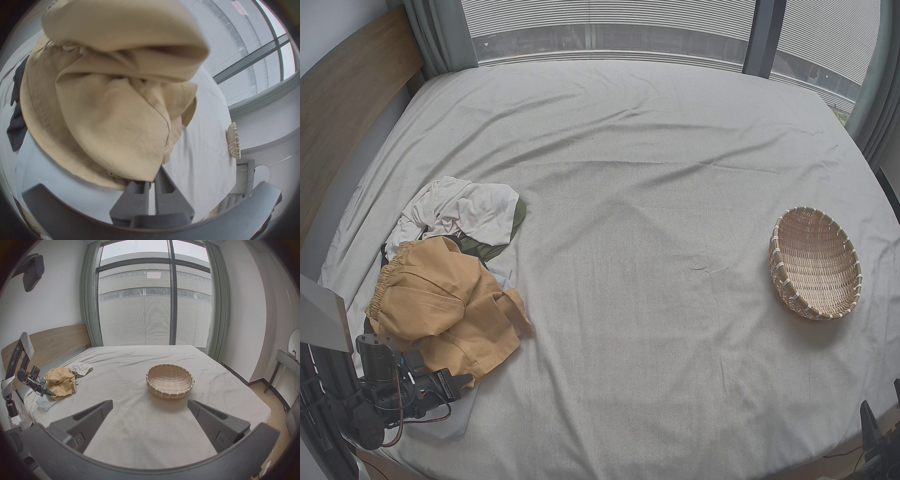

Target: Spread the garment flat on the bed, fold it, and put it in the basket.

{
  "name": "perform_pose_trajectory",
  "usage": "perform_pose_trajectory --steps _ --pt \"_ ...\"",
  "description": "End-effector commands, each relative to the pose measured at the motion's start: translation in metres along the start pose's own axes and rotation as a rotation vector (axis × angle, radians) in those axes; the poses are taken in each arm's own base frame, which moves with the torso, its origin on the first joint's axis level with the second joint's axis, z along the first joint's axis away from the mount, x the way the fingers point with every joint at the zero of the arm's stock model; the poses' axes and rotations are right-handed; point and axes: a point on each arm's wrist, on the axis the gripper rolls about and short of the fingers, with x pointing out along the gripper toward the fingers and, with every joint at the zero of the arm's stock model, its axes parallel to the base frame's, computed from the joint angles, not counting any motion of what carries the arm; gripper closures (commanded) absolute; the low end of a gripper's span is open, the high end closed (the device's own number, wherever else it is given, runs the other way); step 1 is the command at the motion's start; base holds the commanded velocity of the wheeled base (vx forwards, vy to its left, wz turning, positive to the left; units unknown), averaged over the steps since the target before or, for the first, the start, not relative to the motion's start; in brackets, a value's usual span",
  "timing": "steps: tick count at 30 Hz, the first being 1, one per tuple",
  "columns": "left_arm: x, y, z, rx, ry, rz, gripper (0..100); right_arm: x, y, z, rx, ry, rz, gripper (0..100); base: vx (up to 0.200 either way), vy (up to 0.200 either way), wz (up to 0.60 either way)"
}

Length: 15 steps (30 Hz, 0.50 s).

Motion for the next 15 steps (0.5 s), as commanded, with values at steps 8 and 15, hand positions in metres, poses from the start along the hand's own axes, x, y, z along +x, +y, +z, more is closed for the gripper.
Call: perform_pose_trajectory --steps 8,15 --pt "0.004 -0.033 -0.007 0.016 0.008 -0.143 100 0.0 0.0 -0.005 0.0 0.002 0.001 0 0.0 0.0 0.0" --pt "0.01 -0.051 -0.015 0.06 0.036 -0.204 100 0.0 0.0 -0.005 0.0 0.001 0.001 0 0.0 0.0 0.0"
